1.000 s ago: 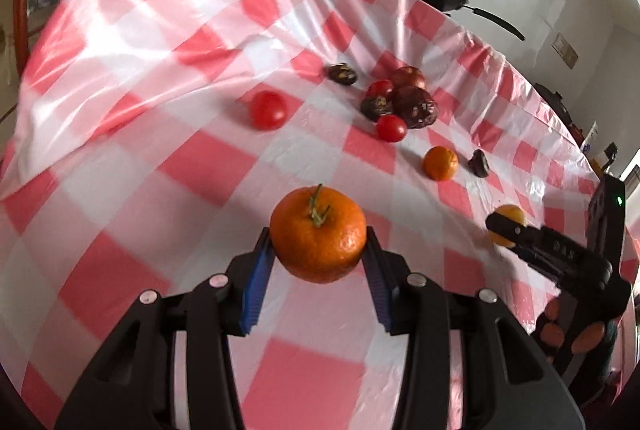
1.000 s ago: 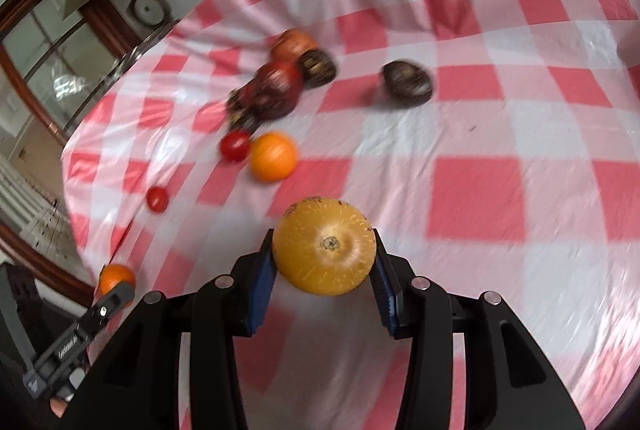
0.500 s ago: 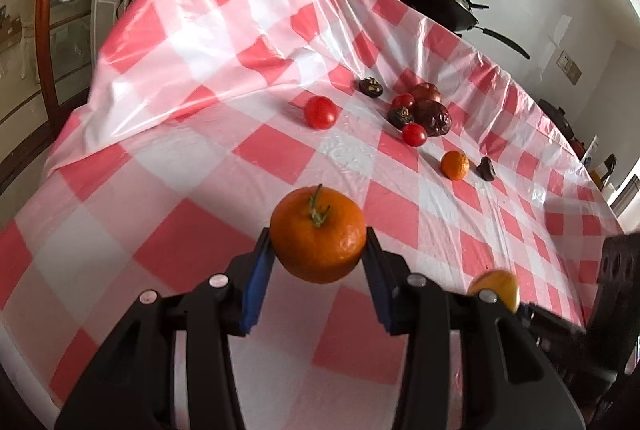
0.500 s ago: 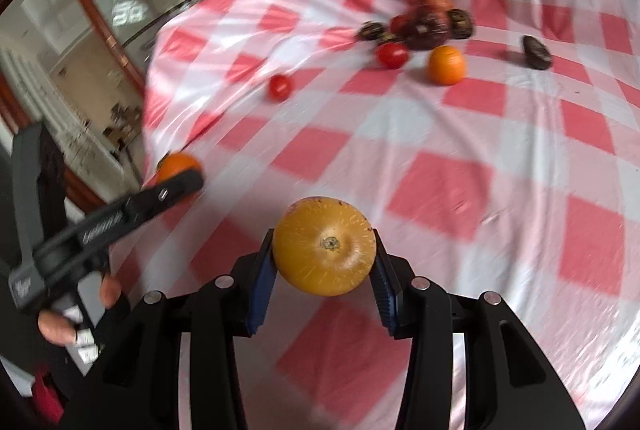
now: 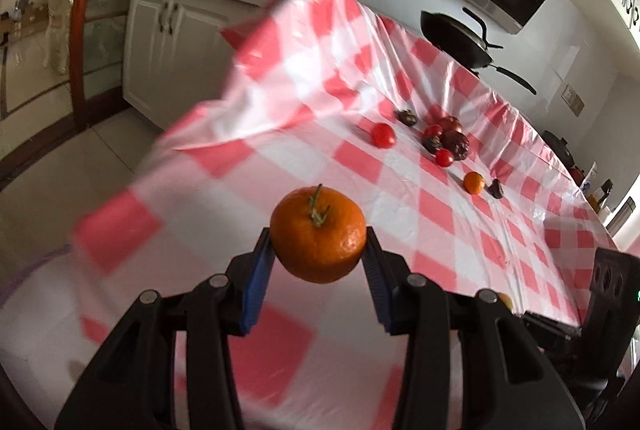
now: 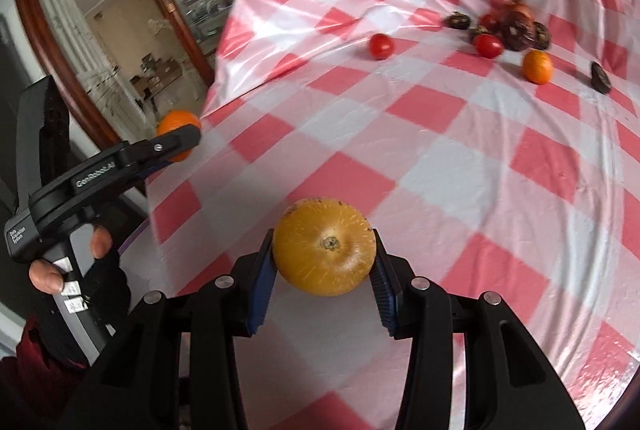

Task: Organize fruits
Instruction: 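Carry both oranges to the white box and release them from both grippers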

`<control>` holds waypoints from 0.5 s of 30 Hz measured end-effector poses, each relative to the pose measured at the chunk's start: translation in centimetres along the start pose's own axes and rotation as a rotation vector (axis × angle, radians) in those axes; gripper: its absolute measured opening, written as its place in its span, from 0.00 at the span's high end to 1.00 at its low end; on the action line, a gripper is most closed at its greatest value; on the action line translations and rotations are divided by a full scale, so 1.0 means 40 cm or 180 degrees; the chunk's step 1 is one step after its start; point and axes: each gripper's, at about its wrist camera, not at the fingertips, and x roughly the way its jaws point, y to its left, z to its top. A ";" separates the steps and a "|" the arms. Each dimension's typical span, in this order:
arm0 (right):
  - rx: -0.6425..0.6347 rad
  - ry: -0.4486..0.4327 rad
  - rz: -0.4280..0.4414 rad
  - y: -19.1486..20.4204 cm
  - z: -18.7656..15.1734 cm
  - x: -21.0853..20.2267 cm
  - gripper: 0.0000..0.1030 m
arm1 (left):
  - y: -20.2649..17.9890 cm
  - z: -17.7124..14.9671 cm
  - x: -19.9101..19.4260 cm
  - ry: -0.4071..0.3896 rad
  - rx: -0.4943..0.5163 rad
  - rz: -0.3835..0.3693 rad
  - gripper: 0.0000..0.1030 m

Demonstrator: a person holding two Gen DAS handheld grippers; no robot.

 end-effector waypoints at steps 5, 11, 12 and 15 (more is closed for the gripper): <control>-0.0419 0.0028 0.0177 0.111 -0.020 0.011 0.57 | 0.116 -0.028 -0.108 -0.0135 -0.0119 0.0245 0.57; -0.1098 0.0183 0.0464 0.289 -0.073 0.048 0.57 | 0.264 -0.059 -0.218 -0.0291 -0.0311 0.0606 0.57; -0.1233 0.0225 0.0477 0.318 -0.085 0.058 0.57 | 0.299 -0.072 -0.228 -0.0270 -0.0346 0.0739 0.57; -0.1673 0.0319 0.0548 0.413 -0.126 0.081 0.57 | 0.371 -0.107 -0.234 -0.0184 -0.0441 0.0999 0.57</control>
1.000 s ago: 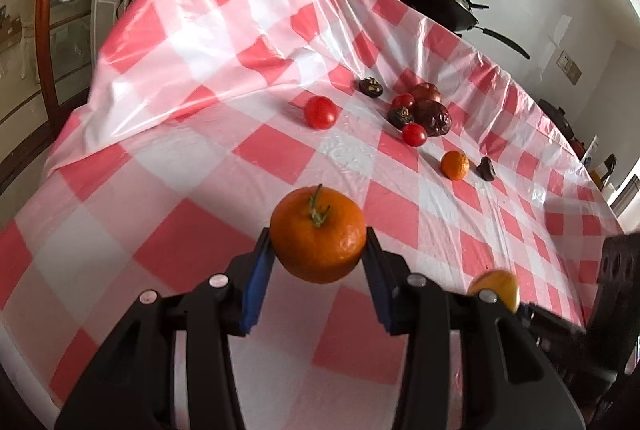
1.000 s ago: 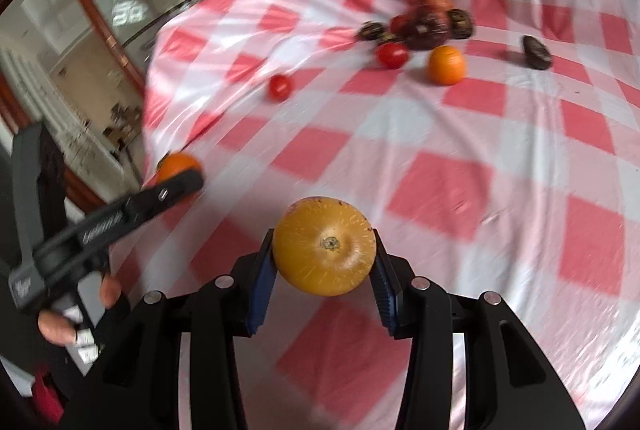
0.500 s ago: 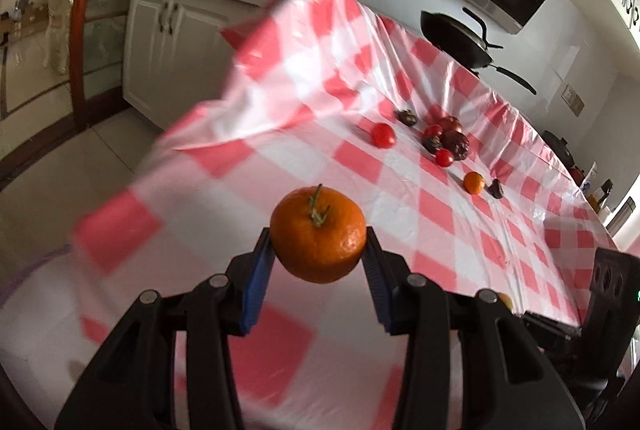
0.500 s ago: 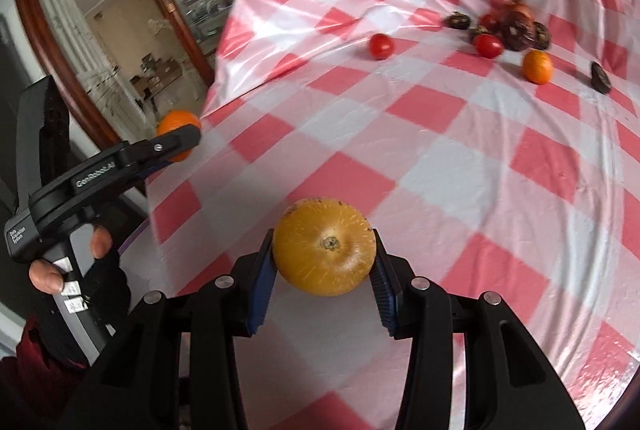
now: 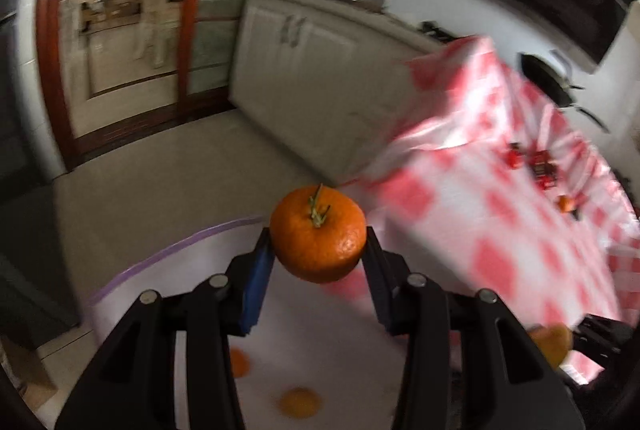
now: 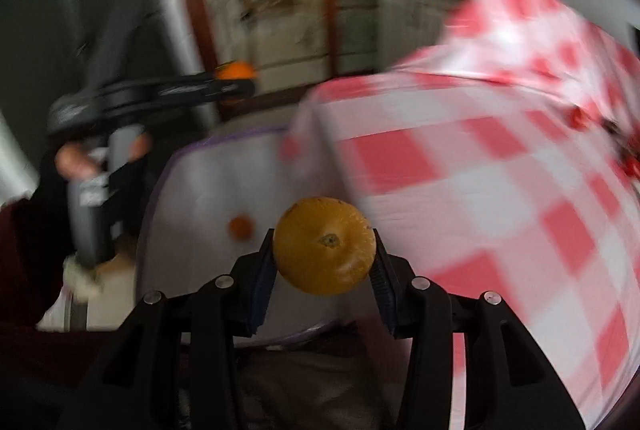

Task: Organize fruits
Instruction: 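Carry both oranges to the white box and release them from both grippers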

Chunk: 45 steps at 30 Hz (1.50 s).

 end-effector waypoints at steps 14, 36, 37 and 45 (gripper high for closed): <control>-0.0925 0.1042 0.0423 0.220 -0.039 0.288 0.57 | 0.246 -0.159 0.130 0.0743 -0.0235 0.0720 0.57; -0.0723 0.2014 0.0295 0.220 -0.104 0.485 0.57 | 0.183 -0.217 0.380 0.1763 0.0542 0.1359 0.56; -0.0691 0.2018 0.0302 0.214 -0.102 0.491 0.56 | 0.186 -0.222 0.387 0.1804 0.0547 0.1375 0.56; -0.0718 0.1709 0.0226 0.192 -0.073 0.427 0.28 | 0.202 -0.222 0.394 0.1937 0.0388 0.1356 0.26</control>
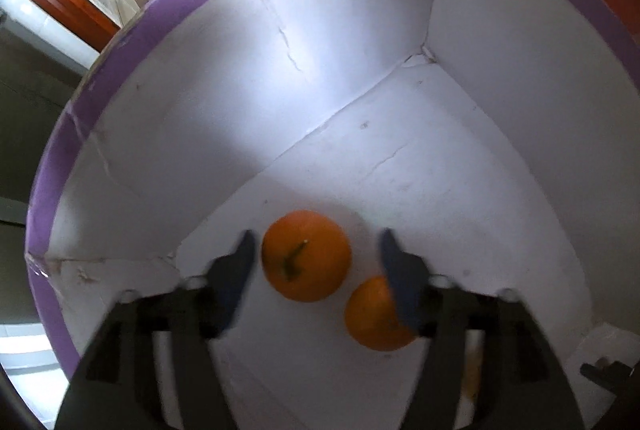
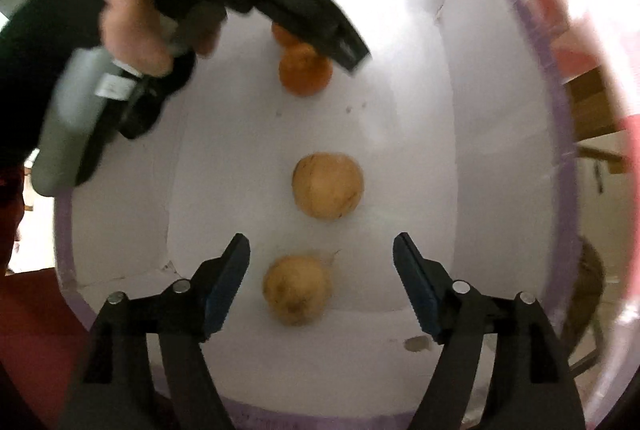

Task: Organize fruits
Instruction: 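Carry both oranges to the white box and release them from both grippers, then move both tools back over the fruits on the table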

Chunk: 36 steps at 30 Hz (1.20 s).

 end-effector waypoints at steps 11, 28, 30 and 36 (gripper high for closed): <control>-0.0100 -0.1975 -0.0054 -0.062 -0.107 -0.480 0.15 | 0.013 0.045 -0.373 -0.1280 -0.0310 -0.0053 0.14; 0.2856 -0.2550 -0.1159 -0.683 -0.549 -0.628 0.15 | -0.728 0.236 -0.658 -0.1943 0.0390 -0.1867 0.01; 0.3258 -0.2498 -0.1107 -0.734 -0.599 -0.601 0.15 | -0.792 0.262 -0.636 -0.1799 0.0443 -0.1898 0.01; 0.3913 -0.2669 -0.0771 -0.821 -0.737 -0.545 0.15 | -0.832 0.320 -0.593 -0.1623 0.0353 -0.2073 0.01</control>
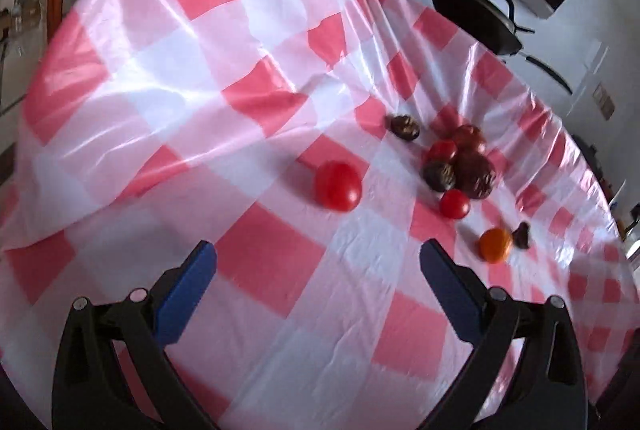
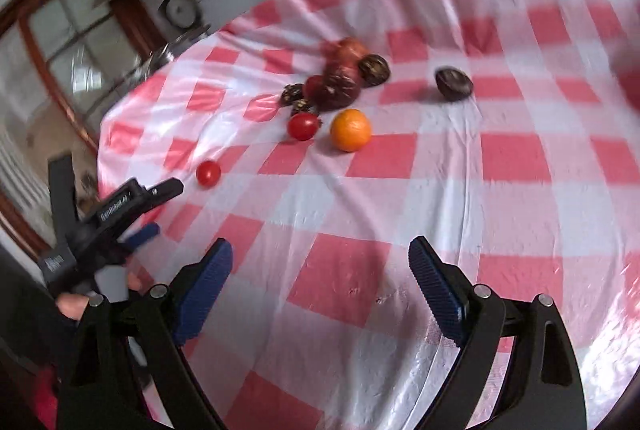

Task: Organize fruits
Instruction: 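Move both tools back over the fruits on the table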

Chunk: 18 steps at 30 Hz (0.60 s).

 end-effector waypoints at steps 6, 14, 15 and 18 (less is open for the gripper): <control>0.0174 -0.0041 -0.0031 -0.006 0.019 -0.007 0.15 | 0.010 -0.004 0.005 0.0064 0.0007 -0.0230 0.01; -0.0223 0.0030 -0.0507 0.005 0.148 0.134 0.16 | -0.011 -0.012 0.002 0.0128 0.0230 -0.0441 0.01; -0.0264 0.0094 -0.0551 0.004 0.166 0.161 0.16 | -0.014 -0.013 0.002 0.0139 0.0258 -0.0467 0.01; -0.0473 0.0305 -0.0743 0.029 0.219 0.256 0.19 | -0.023 -0.015 0.005 0.0177 0.0319 -0.0510 0.01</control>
